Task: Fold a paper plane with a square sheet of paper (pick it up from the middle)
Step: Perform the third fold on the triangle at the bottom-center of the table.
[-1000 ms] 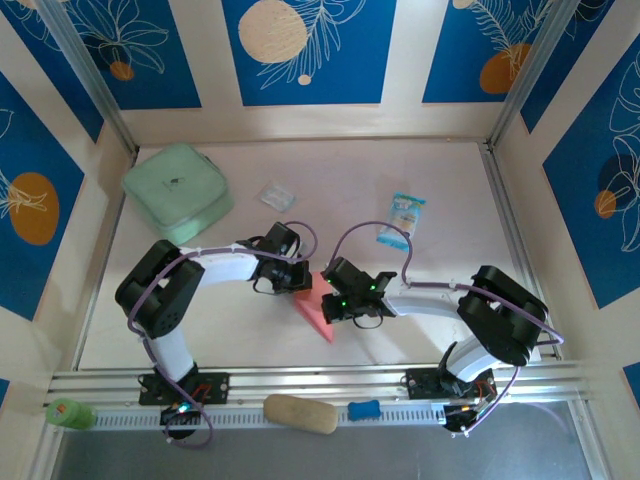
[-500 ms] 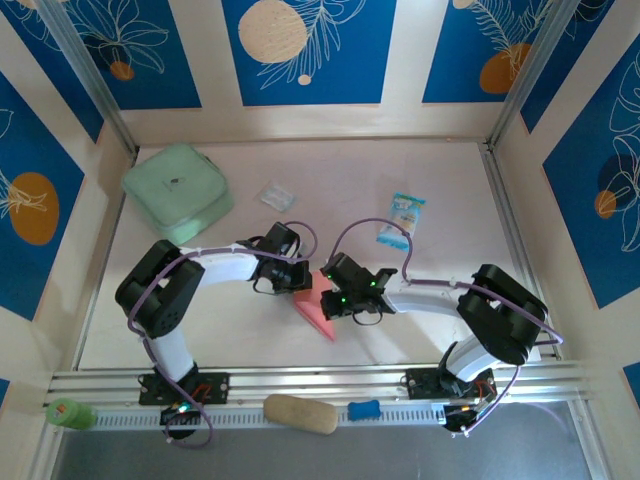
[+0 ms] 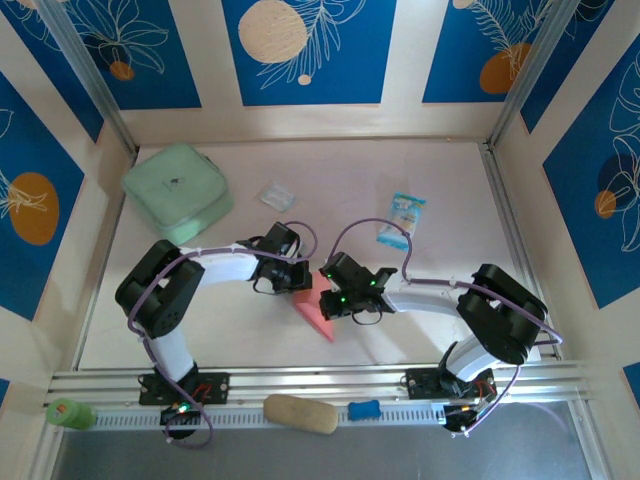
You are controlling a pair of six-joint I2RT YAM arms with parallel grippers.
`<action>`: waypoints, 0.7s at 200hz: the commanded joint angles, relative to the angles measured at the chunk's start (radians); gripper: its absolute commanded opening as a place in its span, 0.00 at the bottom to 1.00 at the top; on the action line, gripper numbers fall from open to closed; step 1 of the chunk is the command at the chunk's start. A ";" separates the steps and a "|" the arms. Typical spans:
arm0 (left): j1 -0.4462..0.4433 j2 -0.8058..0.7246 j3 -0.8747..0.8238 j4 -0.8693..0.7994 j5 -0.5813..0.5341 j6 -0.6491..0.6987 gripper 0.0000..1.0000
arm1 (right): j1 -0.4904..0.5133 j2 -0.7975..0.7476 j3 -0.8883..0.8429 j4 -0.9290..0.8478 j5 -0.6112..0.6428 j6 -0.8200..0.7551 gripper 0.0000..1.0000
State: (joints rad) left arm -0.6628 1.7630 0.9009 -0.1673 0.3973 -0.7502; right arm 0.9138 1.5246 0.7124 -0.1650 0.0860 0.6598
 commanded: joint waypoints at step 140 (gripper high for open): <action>0.005 0.017 -0.020 -0.037 0.011 0.001 0.05 | 0.001 0.036 -0.010 -0.020 0.001 0.027 0.02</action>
State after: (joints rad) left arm -0.6628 1.7630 0.9001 -0.1654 0.4004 -0.7502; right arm 0.9138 1.5509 0.7109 -0.1699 0.0872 0.6743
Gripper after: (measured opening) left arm 0.054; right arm 0.042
